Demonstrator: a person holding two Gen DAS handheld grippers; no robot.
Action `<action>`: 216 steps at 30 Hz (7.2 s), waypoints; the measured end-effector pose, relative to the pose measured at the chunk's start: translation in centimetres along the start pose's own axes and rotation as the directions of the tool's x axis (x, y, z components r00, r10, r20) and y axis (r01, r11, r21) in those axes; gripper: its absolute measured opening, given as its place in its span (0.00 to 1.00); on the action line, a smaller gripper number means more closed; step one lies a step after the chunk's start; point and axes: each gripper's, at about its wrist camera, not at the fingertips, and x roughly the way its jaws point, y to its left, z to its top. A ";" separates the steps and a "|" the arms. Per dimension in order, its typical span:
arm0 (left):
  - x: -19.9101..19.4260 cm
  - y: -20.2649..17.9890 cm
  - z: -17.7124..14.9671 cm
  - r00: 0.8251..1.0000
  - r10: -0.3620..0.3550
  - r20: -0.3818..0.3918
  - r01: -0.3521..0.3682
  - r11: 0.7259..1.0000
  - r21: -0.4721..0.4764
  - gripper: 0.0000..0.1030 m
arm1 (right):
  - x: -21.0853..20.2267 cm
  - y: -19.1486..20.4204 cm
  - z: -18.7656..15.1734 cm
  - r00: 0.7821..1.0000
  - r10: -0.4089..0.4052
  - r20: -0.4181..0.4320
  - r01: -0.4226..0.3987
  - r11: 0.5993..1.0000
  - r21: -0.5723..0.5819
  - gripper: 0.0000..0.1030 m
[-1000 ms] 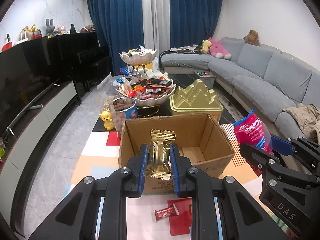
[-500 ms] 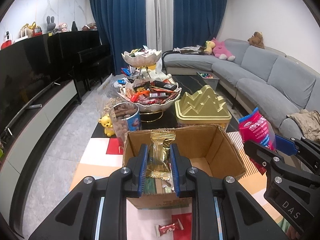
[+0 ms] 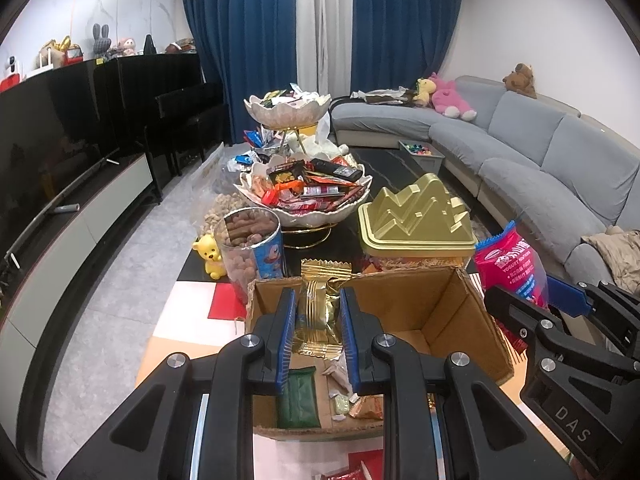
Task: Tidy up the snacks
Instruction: 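Open the left tool dropping the gold candy while the right tool drops the pink packet, then withdraw both open tools from the box toward the remaining candies, then lower the left tool toward the red wrapped candy while the right tool approaches the green candy, then close the left tool on the red candy while the right tool closes on the green candy, then lift both held candies and carry them over the open box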
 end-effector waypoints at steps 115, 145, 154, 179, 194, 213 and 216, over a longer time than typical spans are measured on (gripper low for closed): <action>-2.8 -0.9 -13.5 0.973 0.039 -0.230 -0.046 0.999 -0.028 0.70 | -4.1 -0.2 -13.3 0.991 -0.063 -0.121 0.060 0.998 -0.021 0.77; 4.5 -1.4 -17.3 0.926 -0.021 -0.378 0.014 1.000 -0.021 0.70 | 3.3 -0.5 -16.9 0.957 0.012 -0.290 -0.019 1.000 -0.022 0.77; 5.9 -0.7 -18.1 0.915 -0.031 -0.402 0.017 0.999 -0.039 0.70 | 4.9 -0.3 -17.3 0.943 0.020 -0.332 -0.038 0.998 -0.050 0.76; 9.7 -0.4 -19.3 0.874 -0.065 -0.482 0.009 0.993 -0.117 0.70 | 5.9 1.7 -21.3 0.966 0.068 -0.248 -0.103 0.986 -0.132 0.76; 10.6 -0.2 -18.6 0.892 -0.030 -0.452 -0.018 0.995 -0.102 0.52 | 6.8 1.5 -22.0 0.967 0.091 -0.237 -0.114 0.989 -0.089 0.42; 9.5 -0.6 -18.9 0.899 -0.026 -0.436 -0.023 0.994 -0.107 0.44 | 5.6 -0.2 -20.3 0.975 0.084 -0.204 -0.101 0.992 -0.074 0.27; 8.7 -0.9 -18.6 0.905 -0.023 -0.425 -0.024 0.994 -0.105 0.44 | 5.2 -0.5 -19.9 0.977 0.084 -0.197 -0.100 0.992 -0.074 0.27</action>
